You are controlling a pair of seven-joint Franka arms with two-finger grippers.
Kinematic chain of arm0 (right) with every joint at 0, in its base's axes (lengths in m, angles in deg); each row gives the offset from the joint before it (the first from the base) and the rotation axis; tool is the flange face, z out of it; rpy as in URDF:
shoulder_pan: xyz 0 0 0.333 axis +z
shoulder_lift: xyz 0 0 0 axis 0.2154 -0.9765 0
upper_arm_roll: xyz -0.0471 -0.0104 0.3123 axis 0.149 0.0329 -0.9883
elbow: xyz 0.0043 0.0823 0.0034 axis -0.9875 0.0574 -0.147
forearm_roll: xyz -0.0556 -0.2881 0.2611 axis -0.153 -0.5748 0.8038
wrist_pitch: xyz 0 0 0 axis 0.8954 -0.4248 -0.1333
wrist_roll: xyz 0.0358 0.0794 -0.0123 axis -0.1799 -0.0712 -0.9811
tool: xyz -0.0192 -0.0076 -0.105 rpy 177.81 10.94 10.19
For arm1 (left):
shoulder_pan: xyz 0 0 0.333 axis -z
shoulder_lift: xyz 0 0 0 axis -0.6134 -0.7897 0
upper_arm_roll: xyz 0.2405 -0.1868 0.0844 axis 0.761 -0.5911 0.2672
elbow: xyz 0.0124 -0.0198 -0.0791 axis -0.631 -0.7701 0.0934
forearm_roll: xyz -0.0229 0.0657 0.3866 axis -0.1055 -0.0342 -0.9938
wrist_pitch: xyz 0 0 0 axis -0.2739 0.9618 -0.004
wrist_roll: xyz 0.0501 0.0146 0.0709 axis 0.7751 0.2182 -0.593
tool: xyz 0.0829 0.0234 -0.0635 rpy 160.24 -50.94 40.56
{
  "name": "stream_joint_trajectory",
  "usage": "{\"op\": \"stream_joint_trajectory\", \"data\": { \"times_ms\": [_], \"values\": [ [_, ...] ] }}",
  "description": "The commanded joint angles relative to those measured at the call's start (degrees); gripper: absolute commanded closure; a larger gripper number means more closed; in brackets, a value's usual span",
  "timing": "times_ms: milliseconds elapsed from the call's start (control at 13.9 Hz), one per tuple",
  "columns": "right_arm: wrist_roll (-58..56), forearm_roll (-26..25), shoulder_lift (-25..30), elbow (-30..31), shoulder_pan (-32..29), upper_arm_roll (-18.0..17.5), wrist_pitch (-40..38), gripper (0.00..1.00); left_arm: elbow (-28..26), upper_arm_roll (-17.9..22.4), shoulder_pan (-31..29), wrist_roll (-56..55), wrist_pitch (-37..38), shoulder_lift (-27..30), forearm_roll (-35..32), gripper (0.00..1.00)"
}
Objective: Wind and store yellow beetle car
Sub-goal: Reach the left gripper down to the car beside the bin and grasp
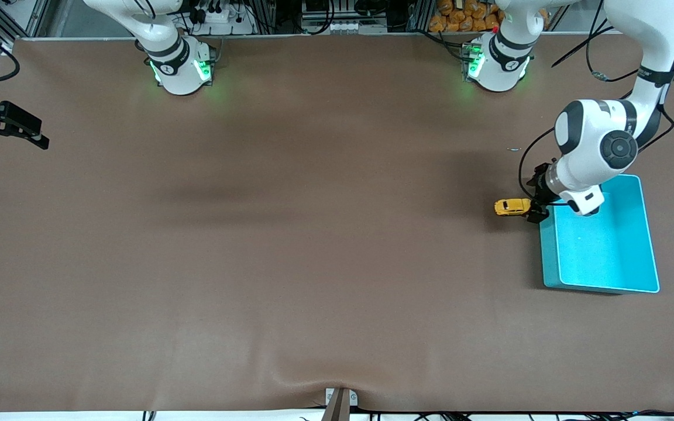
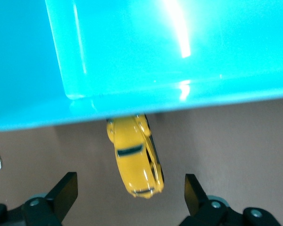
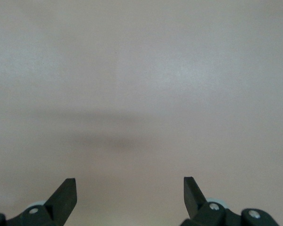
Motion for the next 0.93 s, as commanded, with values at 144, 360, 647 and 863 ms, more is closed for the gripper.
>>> {"op": "stream_joint_trajectory", "data": {
  "times_ms": [144,360,647,863],
  "values": [
    [0.7,-0.96,1.03,0.31,0.37,0.26,-0.24,0.0,-1.62,-0.52,-0.66,-1.35,-4.31,-2.21,-0.74,0.0],
    [0.7,-0.96,1.03,0.31,0.37,0.26,-0.24,0.0,-2.24,-0.52,-0.66,-1.62,-7.64,-3.88,-0.74,0.0],
    [0.7,-0.96,0.86,0.31,0.37,0.26,-0.33,0.0,-2.59,-0.52,-0.39,-1.62,-11.51,-6.69,-0.74,0.0],
    [0.7,-0.96,0.86,0.31,0.37,0.26,-0.94,0.0,-2.59,-0.61,0.22,-3.11,-13.89,-7.75,-0.83,0.69]
  ]
}}
